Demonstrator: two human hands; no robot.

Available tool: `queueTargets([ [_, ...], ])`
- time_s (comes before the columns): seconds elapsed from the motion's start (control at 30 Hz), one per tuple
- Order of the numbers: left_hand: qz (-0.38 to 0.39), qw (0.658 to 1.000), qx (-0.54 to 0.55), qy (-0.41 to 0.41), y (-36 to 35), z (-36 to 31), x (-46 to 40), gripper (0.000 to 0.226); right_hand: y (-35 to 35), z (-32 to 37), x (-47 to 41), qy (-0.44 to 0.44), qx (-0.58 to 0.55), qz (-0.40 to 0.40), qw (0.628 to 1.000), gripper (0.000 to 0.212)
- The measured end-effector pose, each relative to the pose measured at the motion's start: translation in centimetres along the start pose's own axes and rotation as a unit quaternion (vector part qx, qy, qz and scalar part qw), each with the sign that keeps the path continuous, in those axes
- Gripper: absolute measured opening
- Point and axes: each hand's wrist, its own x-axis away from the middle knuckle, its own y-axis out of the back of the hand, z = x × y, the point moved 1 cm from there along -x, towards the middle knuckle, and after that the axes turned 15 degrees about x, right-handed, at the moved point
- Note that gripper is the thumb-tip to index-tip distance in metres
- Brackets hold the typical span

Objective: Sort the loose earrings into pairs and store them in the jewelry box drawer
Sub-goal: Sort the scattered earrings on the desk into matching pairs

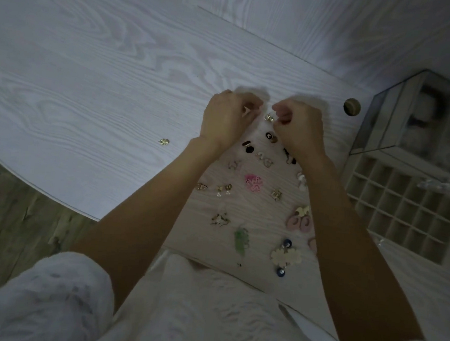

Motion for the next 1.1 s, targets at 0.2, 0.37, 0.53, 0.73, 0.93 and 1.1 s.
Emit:
queueTargets([
  [0.2, -0.141, 0.989, 0.018, 0.029, 6.9, 2.2, 7.0, 0.018, 1.0, 2.5, 2.5, 0.109, 0.010, -0.025, 0.994, 0.024],
  [0.37, -0.173, 0.978, -0.016, 0.116, 8.9, 6.7, 11.9, 0.031, -2.0, 5.4, 2.0, 0.154, 0.068, 0.024, 0.985, 0.026],
  [0.53, -0.158, 0.975, -0.016, 0.156, 8.3, 7.3, 12.0, 0.030, -3.8, 7.2, 0.8, 0.156, 0.092, 0.050, 0.982, 0.027],
  [0.73, -0.142, 0.979, -0.007, 0.143, 6.6, 7.1, 9.4, 0.014, -4.9, 7.4, 1.8, 0.184, 0.103, 0.067, 0.975, 0.017],
  [0.93, -0.105, 0.987, -0.001, 0.122, 3.6, 5.2, 6.5, 0.012, -4.6, 6.3, 2.9, 0.145, 0.112, 0.049, 0.982, 0.010],
  [1.1, -0.100, 0.988, -0.002, 0.118, 2.5, 4.3, 6.0, 0.015, -4.5, 6.2, 3.2, 0.141, 0.156, 0.006, 0.978, 0.018],
])
